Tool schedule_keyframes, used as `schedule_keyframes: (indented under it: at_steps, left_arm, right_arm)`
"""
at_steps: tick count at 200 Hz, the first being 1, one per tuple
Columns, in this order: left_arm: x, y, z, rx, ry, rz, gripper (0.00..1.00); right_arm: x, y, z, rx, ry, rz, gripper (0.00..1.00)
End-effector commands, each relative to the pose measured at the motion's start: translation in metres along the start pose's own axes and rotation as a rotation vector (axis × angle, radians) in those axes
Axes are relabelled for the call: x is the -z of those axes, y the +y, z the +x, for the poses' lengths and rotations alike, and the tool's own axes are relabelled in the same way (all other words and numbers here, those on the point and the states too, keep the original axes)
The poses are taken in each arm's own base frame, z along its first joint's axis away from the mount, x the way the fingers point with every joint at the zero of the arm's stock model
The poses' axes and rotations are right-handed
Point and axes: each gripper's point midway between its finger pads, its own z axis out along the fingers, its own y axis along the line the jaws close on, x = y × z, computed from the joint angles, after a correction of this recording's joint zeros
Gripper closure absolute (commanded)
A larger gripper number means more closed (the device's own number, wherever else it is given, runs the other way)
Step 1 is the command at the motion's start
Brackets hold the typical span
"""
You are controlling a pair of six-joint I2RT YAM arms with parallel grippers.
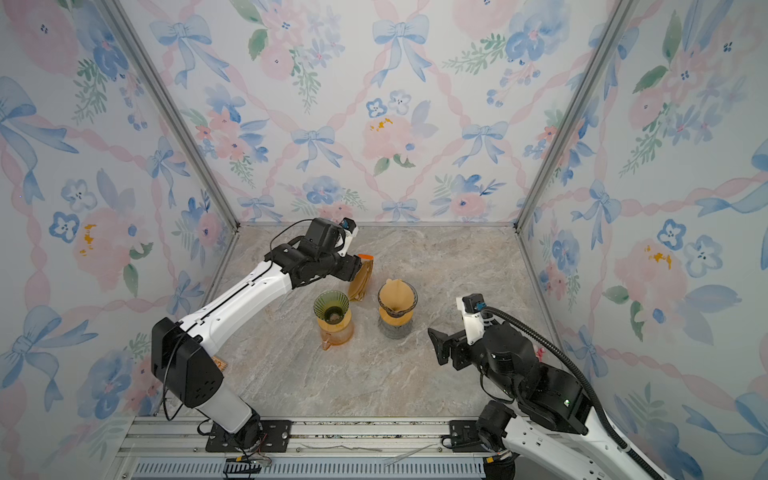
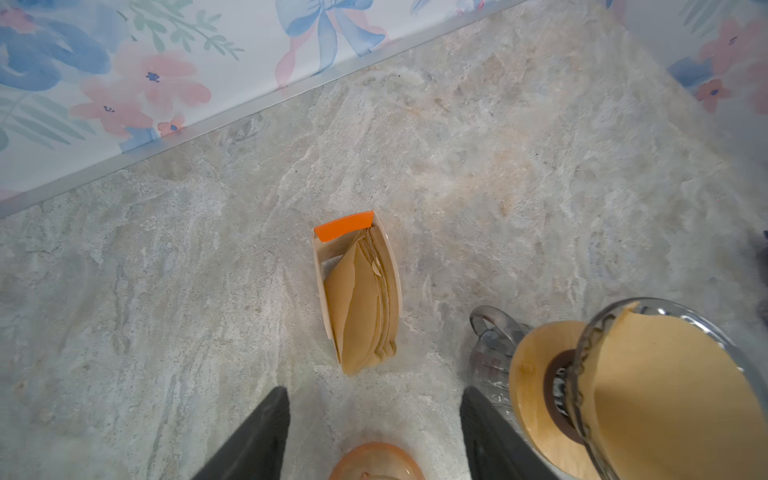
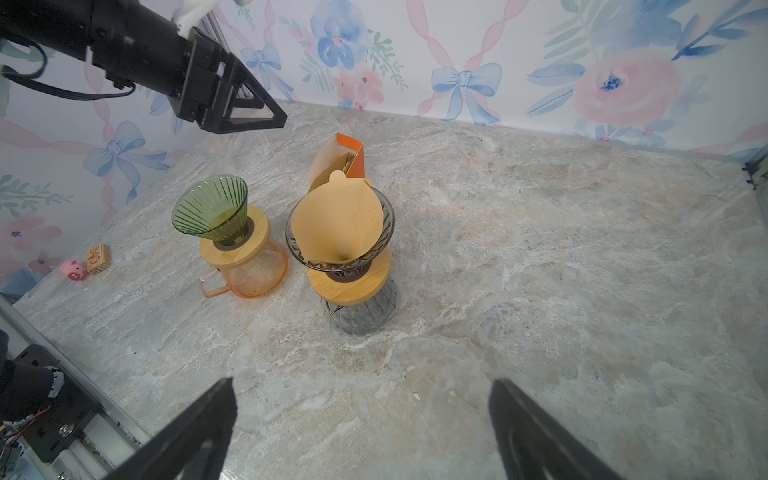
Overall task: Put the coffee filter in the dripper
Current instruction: 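Draw the right gripper back while the left gripper reaches toward the orange filter box, then grasp a paper filter from the orange COFFEE box with the left gripper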
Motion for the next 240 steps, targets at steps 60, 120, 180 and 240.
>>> schedule_keyframes:
  at_steps: [60, 120, 180, 240]
  left_arm:
    - [-0.053, -0.001, 0.01, -0.107, 0.137, -0.098, 0.52]
    - [-0.079, 0.0, 0.018, -0.14, 0.187, -0.138, 0.6]
    - [-0.103, 0.007, 0.027, -0.158, 0.227, -0.186, 0.68]
    - [-0.12, 0.015, 0.036, -0.164, 0.261, -0.218, 0.74]
  right_arm:
    - [-0.004, -0.005, 0.012, 0.015, 0.04, 0.023, 0.04]
    - [-0.002, -0.008, 0.013, 0.008, 0.031, 0.034, 0.04]
    - [-0.005, -0.008, 0.014, 0.01, 0.043, 0.041, 0.04]
    - [-0.004, -0.009, 0.014, 0.011, 0.043, 0.045, 0.04]
